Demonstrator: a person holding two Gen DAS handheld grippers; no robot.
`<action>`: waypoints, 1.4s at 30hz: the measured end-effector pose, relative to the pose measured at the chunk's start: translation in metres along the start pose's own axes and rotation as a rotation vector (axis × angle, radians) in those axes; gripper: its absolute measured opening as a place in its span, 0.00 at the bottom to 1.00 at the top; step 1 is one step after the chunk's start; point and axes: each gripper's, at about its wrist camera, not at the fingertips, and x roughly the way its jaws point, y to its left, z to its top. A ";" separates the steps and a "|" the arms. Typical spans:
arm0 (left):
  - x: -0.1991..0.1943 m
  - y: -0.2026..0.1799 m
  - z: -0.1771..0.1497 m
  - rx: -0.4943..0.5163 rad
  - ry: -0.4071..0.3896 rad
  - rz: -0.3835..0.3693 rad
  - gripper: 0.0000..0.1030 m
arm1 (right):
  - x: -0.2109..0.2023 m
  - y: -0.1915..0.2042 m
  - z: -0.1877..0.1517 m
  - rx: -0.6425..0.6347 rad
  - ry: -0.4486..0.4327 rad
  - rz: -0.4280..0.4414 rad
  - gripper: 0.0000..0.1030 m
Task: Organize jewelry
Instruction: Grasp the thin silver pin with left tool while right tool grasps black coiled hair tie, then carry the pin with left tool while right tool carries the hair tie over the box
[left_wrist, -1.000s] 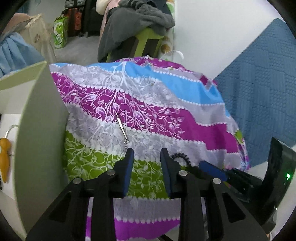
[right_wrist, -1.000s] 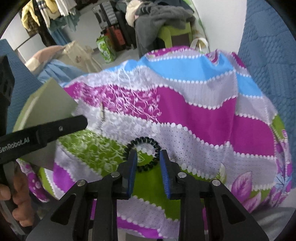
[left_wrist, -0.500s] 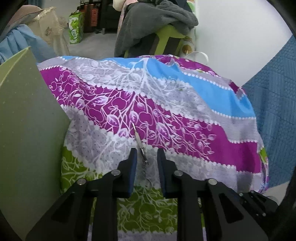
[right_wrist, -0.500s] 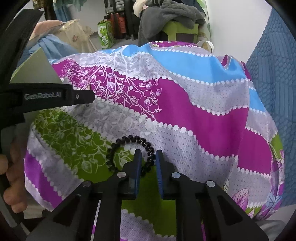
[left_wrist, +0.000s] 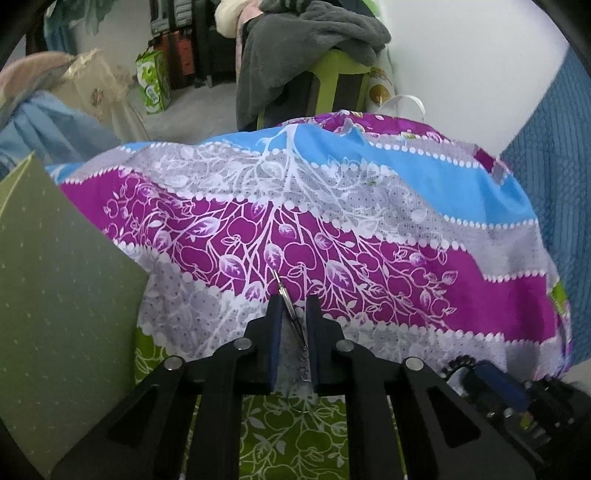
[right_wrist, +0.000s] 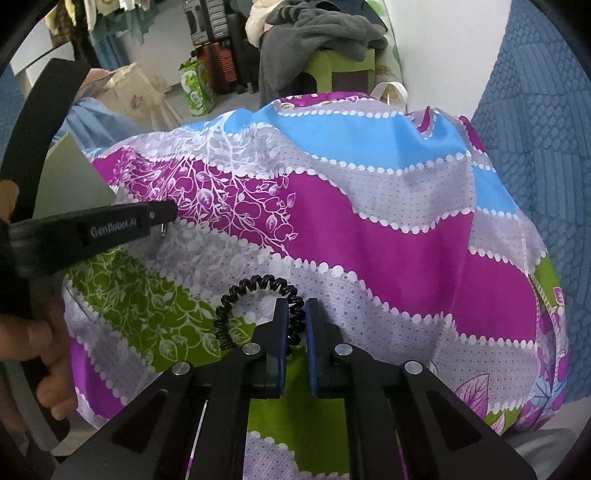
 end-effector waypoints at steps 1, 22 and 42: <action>0.000 -0.002 -0.001 0.012 0.000 0.010 0.12 | -0.001 -0.001 0.000 0.004 -0.001 0.002 0.07; -0.057 0.009 -0.020 0.003 -0.022 -0.095 0.04 | -0.033 -0.008 0.011 0.116 -0.052 0.061 0.07; -0.191 0.041 0.018 0.044 -0.178 -0.173 0.04 | -0.142 0.037 0.099 0.090 -0.212 0.079 0.07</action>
